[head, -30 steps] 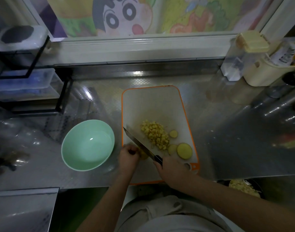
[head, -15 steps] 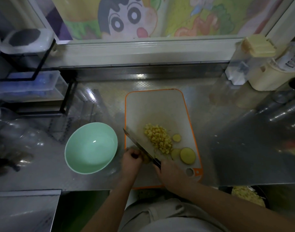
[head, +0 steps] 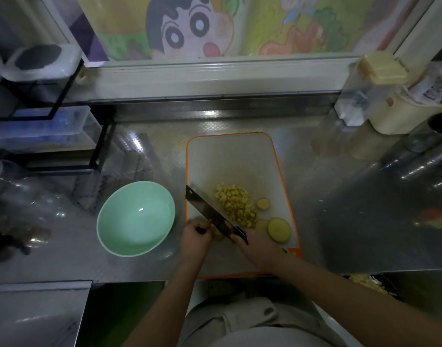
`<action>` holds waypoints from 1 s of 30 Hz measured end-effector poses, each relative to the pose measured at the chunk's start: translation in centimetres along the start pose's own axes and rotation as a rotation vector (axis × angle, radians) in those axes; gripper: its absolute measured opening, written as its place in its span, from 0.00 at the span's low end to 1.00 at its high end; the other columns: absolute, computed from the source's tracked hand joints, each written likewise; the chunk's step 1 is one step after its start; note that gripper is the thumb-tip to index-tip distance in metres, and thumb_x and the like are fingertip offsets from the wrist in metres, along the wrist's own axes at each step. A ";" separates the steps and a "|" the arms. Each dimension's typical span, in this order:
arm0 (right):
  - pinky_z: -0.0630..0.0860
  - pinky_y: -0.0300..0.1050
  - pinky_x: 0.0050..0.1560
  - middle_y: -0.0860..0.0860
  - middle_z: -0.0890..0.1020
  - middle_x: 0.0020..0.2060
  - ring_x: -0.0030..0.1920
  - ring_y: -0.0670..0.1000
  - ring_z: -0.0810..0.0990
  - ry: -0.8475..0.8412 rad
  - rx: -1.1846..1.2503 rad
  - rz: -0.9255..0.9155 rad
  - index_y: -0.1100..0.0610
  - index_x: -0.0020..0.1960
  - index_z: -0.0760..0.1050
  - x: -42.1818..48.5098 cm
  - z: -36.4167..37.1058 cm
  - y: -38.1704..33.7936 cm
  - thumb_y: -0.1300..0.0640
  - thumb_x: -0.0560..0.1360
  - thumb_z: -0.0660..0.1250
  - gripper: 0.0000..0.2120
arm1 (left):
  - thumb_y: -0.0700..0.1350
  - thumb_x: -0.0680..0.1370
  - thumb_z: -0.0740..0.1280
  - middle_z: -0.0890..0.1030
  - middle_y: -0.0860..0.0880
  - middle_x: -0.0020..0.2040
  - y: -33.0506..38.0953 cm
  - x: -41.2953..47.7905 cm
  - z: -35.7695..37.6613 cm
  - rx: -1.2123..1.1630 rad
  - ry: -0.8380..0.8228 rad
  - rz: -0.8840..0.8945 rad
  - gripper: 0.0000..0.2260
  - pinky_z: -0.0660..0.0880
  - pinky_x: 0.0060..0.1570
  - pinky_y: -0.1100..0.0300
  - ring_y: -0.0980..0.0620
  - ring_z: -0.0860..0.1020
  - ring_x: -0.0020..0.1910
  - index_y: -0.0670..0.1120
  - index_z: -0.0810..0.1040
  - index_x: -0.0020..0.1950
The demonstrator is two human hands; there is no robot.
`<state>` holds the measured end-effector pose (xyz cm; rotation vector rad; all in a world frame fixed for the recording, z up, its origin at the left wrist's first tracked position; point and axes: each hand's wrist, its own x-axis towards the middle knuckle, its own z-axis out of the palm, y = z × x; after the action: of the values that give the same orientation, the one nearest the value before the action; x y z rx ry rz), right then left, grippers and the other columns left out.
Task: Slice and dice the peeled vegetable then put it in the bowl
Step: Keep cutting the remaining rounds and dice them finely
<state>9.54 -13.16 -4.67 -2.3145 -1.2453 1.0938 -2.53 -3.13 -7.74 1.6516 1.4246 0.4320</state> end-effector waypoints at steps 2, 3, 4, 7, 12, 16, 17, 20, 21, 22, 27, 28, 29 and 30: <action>0.67 0.43 0.33 0.50 0.72 0.30 0.33 0.50 0.73 0.038 0.016 0.000 0.54 0.35 0.68 -0.1 -0.2 0.0 0.45 0.80 0.57 0.18 | 0.33 0.70 0.69 0.77 0.45 0.38 -0.1 0.1 0.0 -0.018 -0.010 0.033 0.08 0.63 0.33 0.68 0.50 0.75 0.40 0.44 0.76 0.36; 0.66 0.41 0.31 0.48 0.70 0.29 0.30 0.48 0.71 0.056 0.031 0.010 0.52 0.33 0.65 -0.1 -0.3 0.0 0.46 0.80 0.57 0.19 | 0.33 0.70 0.69 0.78 0.45 0.38 -0.2 0.1 0.0 -0.022 -0.015 0.039 0.07 0.64 0.32 0.71 0.49 0.75 0.40 0.43 0.77 0.36; 0.65 0.40 0.30 0.47 0.69 0.28 0.29 0.45 0.69 0.069 0.045 0.012 0.51 0.32 0.63 -0.2 -0.4 0.0 0.46 0.80 0.57 0.19 | 0.34 0.70 0.70 0.79 0.44 0.39 -0.2 0.0 0.0 -0.020 -0.019 0.032 0.05 0.66 0.33 0.73 0.49 0.75 0.40 0.42 0.78 0.37; 0.66 0.42 0.33 0.47 0.68 0.28 0.29 0.46 0.70 0.087 0.081 0.008 0.51 0.33 0.63 -0.3 -0.8 0.1 0.46 0.80 0.58 0.19 | 0.36 0.71 0.71 0.79 0.45 0.39 -0.2 0.0 -0.2 -0.015 -0.027 0.010 0.06 0.66 0.32 0.74 0.50 0.75 0.40 0.44 0.77 0.37; 0.67 0.43 0.33 0.47 0.69 0.28 0.33 0.51 0.73 0.107 0.064 0.014 0.53 0.34 0.66 -0.8 -1.0 0.1 0.44 0.79 0.58 0.19 | 0.37 0.71 0.71 0.74 0.55 0.33 0.4 0.0 -0.5 -0.008 -0.036 -0.012 0.13 0.65 0.30 0.69 0.55 0.73 0.36 0.51 0.72 0.33; 0.70 0.46 0.35 0.49 0.72 0.30 0.34 0.50 0.74 0.084 0.052 0.020 0.56 0.38 0.71 -1.7 -0.8 -0.1 0.44 0.79 0.58 0.18 | 0.36 0.72 0.69 0.76 0.51 0.34 0.2 -0.2 -0.5 -0.014 -0.028 -0.022 0.07 0.63 0.31 0.66 0.52 0.74 0.39 0.45 0.75 0.37; 0.72 0.48 0.37 0.51 0.74 0.33 0.36 0.52 0.76 0.085 0.049 0.017 0.58 0.40 0.72 -2.0 -0.8 -0.2 0.44 0.79 0.58 0.19 | 0.35 0.72 0.68 0.76 0.51 0.34 0.2 -0.3 -0.6 -0.015 -0.032 -0.021 0.06 0.64 0.30 0.69 0.53 0.74 0.37 0.44 0.76 0.37; 0.74 0.48 0.42 0.54 0.77 0.38 0.41 0.53 0.77 0.093 0.003 0.017 0.57 0.41 0.72 -2.8 -0.9 -0.7 0.43 0.79 0.58 0.19 | 0.35 0.72 0.68 0.74 0.53 0.32 0.3 -0.5 -0.6 -0.010 -0.014 -0.035 0.08 0.65 0.29 0.76 0.56 0.72 0.34 0.44 0.75 0.35; 0.73 0.47 0.41 0.52 0.75 0.37 0.40 0.51 0.76 0.079 -0.009 0.028 0.55 0.39 0.70 -2.9 -1.0 -0.9 0.43 0.79 0.58 0.18 | 0.35 0.72 0.68 0.74 0.53 0.32 0.4 -0.6 -0.5 -0.004 -0.013 -0.043 0.07 0.66 0.29 0.76 0.56 0.72 0.34 0.44 0.75 0.35; 0.72 0.44 0.38 0.50 0.73 0.34 0.38 0.49 0.74 0.057 -0.020 0.042 0.54 0.37 0.68 -3.1 -1.1 -1.1 0.43 0.79 0.57 0.18 | 0.35 0.72 0.67 0.74 0.53 0.32 0.5 -0.6 -0.5 0.000 -0.013 -0.051 0.07 0.66 0.29 0.75 0.55 0.72 0.34 0.44 0.75 0.35; 0.63 0.38 0.28 0.45 0.67 0.30 0.30 0.43 0.67 -0.006 -0.044 0.056 0.53 0.35 0.65 -3.9 -1.8 -1.8 0.45 0.80 0.56 0.18 | 0.35 0.72 0.67 0.73 0.54 0.30 0.9 -0.6 -0.5 0.009 -0.007 -0.093 0.12 0.64 0.27 0.73 0.59 0.70 0.31 0.47 0.73 0.31; 0.65 0.39 0.31 0.45 0.66 0.30 0.32 0.45 0.69 -0.006 -0.054 0.051 0.52 0.34 0.64 -4.0 -1.8 -1.8 0.46 0.80 0.56 0.18 | 0.35 0.72 0.67 0.73 0.54 0.30 1.0 -0.5 -0.4 0.009 -0.009 -0.103 0.11 0.64 0.27 0.73 0.57 0.71 0.32 0.47 0.73 0.32; 0.65 0.39 0.34 0.45 0.66 0.30 0.35 0.46 0.71 -0.005 -0.069 0.045 0.52 0.35 0.65 -4.2 -1.8 -2.0 0.46 0.80 0.56 0.17 | 0.36 0.72 0.67 0.73 0.53 0.30 1.0 -0.5 -0.4 0.006 -0.011 -0.112 0.11 0.63 0.28 0.72 0.56 0.71 0.32 0.47 0.73 0.32; 0.66 0.38 0.34 0.45 0.66 0.31 0.37 0.47 0.71 -0.008 -0.083 0.042 0.53 0.37 0.65 -4.3 -1.8 -2.0 0.46 0.81 0.55 0.17 | 0.36 0.72 0.67 0.73 0.53 0.31 1.0 -0.4 -0.3 0.005 -0.013 -0.122 0.10 0.64 0.29 0.70 0.55 0.72 0.33 0.46 0.74 0.33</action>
<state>8.23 -15.26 -0.28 -2.4100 -1.2734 1.0858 -2.30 -3.32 -6.67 1.5589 1.5087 0.3486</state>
